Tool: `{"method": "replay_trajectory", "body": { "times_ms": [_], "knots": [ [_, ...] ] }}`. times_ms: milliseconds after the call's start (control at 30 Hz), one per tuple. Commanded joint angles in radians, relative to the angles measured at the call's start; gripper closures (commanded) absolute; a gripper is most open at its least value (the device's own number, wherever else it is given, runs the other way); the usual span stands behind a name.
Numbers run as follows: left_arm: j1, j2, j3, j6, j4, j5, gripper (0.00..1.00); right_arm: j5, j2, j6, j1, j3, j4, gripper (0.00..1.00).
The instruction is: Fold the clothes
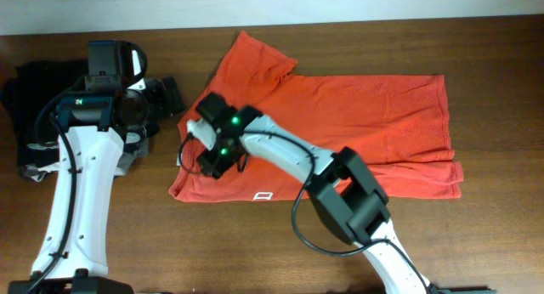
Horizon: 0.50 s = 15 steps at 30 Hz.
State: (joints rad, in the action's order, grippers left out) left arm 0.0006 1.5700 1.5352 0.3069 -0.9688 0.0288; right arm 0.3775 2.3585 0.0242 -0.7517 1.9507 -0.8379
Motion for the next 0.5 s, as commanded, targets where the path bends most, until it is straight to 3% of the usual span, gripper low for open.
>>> {"method": "replay_trajectory", "body": {
  "times_ms": [0, 233, 467],
  "knots": [
    [0.002, 0.001, -0.001, -0.005, -0.001, 0.0, 0.01, -0.045, -0.117, 0.005, 0.068, 0.089, -0.051, 0.41],
    [0.002, 0.001, -0.001, -0.005, -0.001, 0.0, 0.01, -0.254, -0.142, 0.005, 0.211, 0.116, -0.249, 0.47],
    [0.002, 0.001, -0.001, -0.005, -0.001, 0.0, 0.01, -0.262, -0.117, 0.027, 0.289, 0.064, -0.245, 0.48]
  ]
}}
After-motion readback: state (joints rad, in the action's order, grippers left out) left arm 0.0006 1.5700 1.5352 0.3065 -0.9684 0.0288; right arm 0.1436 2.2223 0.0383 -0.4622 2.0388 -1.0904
